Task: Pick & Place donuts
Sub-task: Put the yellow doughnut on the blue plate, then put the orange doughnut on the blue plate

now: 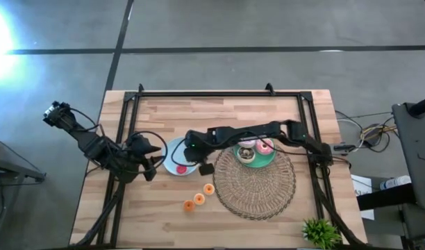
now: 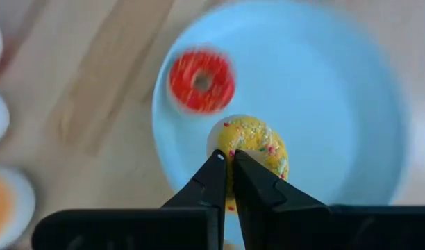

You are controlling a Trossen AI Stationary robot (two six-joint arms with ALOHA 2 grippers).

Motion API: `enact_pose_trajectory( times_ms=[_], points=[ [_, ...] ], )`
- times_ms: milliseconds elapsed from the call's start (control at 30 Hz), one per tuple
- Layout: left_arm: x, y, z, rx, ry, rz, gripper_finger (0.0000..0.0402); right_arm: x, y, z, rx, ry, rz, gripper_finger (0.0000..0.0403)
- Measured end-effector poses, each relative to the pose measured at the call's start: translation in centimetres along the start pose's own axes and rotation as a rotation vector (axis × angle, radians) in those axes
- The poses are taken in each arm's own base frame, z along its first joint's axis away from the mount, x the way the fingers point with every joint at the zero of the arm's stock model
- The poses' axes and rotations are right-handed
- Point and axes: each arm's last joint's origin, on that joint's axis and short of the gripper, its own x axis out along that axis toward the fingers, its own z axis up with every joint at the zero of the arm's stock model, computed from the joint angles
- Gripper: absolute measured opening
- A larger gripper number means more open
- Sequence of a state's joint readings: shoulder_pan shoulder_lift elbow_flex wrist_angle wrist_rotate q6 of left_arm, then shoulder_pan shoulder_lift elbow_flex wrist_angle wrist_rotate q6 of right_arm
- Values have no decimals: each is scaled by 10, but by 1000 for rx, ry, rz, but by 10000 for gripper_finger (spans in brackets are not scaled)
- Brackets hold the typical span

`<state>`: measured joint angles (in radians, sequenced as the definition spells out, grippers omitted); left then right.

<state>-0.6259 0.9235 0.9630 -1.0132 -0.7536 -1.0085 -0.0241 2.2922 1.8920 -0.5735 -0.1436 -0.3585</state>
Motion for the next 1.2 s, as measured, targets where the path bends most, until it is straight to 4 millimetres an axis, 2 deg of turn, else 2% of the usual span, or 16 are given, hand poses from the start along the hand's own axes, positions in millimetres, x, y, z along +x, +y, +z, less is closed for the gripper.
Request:
enact_pose_trajectory(
  times_ms=[167,467,667,867,1033,1200],
  points=[
    [0,2,-2,22,10,13,147,12,1,-5,22,47,88,38],
    [-1,2,-3,31,11,15,147,10,1,4,70,22,54,150],
    [-3,2,-5,28,17,6,147,-7,2,5,75,68,67,195],
    [0,1,-8,32,22,11,147,-34,9,-1,80,102,79,200],
    [20,-8,-29,79,100,-43,147,-52,29,-18,85,137,99,198],
    [50,-29,-58,204,170,-248,147,-54,76,-25,30,127,143,198]
  ],
)
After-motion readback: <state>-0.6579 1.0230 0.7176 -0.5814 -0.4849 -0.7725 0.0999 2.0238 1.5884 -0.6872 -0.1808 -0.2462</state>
